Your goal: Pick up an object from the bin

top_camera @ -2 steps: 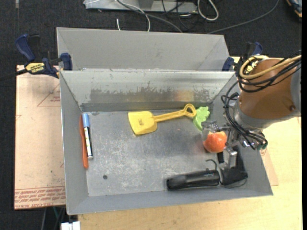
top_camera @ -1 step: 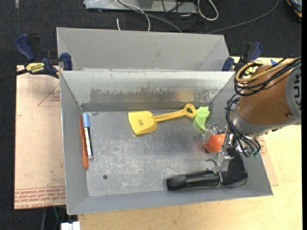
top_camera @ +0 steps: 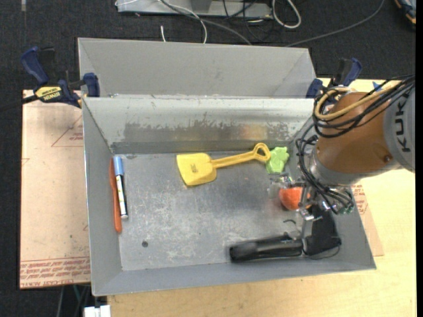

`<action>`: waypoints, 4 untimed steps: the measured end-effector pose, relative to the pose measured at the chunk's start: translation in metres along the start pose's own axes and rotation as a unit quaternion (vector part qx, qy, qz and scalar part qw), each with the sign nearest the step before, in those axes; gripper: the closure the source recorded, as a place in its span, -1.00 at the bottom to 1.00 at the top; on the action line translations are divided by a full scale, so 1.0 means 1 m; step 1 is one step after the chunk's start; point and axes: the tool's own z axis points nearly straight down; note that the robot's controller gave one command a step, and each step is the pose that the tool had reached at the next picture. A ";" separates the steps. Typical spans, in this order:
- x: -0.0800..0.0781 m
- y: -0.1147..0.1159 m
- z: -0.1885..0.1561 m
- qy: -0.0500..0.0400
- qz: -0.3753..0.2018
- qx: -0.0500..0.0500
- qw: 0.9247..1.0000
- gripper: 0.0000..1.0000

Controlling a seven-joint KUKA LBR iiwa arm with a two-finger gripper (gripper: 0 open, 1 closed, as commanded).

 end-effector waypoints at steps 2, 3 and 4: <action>-0.004 0.026 0.028 -0.003 -0.327 0.003 0.945 -1.00; -0.018 0.054 0.044 -0.003 -0.466 0.002 0.885 -1.00; -0.015 0.059 0.052 -0.003 -0.633 0.003 0.774 -1.00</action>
Offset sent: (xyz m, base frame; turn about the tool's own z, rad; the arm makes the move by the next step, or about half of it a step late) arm -0.0066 0.0444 -0.0254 -0.7158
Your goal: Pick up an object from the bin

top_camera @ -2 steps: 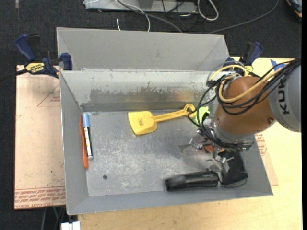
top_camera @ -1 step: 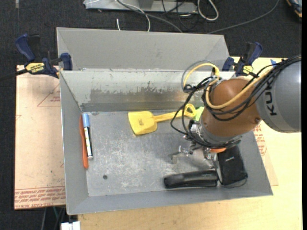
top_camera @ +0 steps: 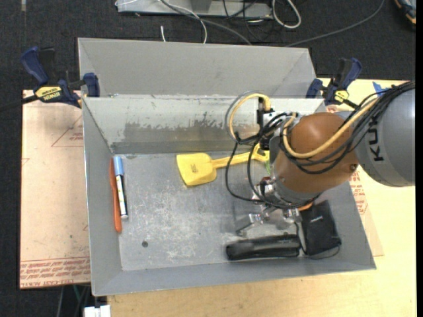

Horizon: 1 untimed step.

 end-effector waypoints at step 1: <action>0.039 0.020 0.000 -0.002 -0.034 0.000 0.999 -1.00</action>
Offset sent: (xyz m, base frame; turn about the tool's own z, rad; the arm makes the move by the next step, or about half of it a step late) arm -0.0265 -0.0717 0.0103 -0.2886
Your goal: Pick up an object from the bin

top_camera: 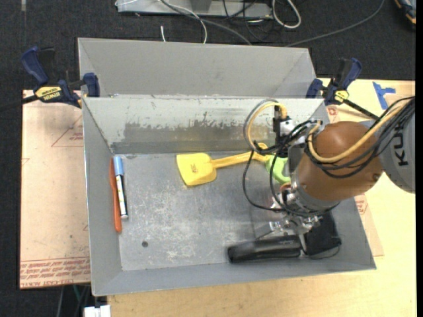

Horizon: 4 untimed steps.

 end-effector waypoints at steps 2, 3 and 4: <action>0.031 0.010 -0.007 -0.002 -0.102 0.011 0.995 -1.00; 0.050 0.008 -0.018 -0.007 -0.098 0.008 0.995 -1.00; 0.057 -0.035 -0.001 -0.012 -0.273 0.010 0.962 -1.00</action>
Offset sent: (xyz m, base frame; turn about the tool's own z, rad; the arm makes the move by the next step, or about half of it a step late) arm -0.0165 -0.0512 0.0025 -0.1395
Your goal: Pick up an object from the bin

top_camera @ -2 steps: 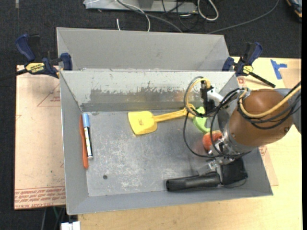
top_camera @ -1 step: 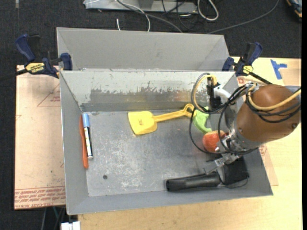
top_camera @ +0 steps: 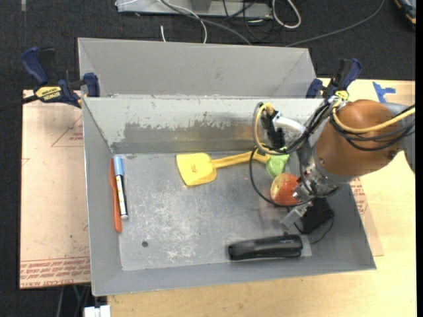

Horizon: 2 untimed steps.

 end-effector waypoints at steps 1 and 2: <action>-0.028 -0.004 0.006 0.003 -0.142 -0.004 0.990 1.00; -0.028 -0.004 0.006 0.003 -0.142 -0.004 0.990 1.00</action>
Offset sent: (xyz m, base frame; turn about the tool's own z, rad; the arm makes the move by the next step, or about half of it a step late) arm 0.0000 0.0000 0.0000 0.0000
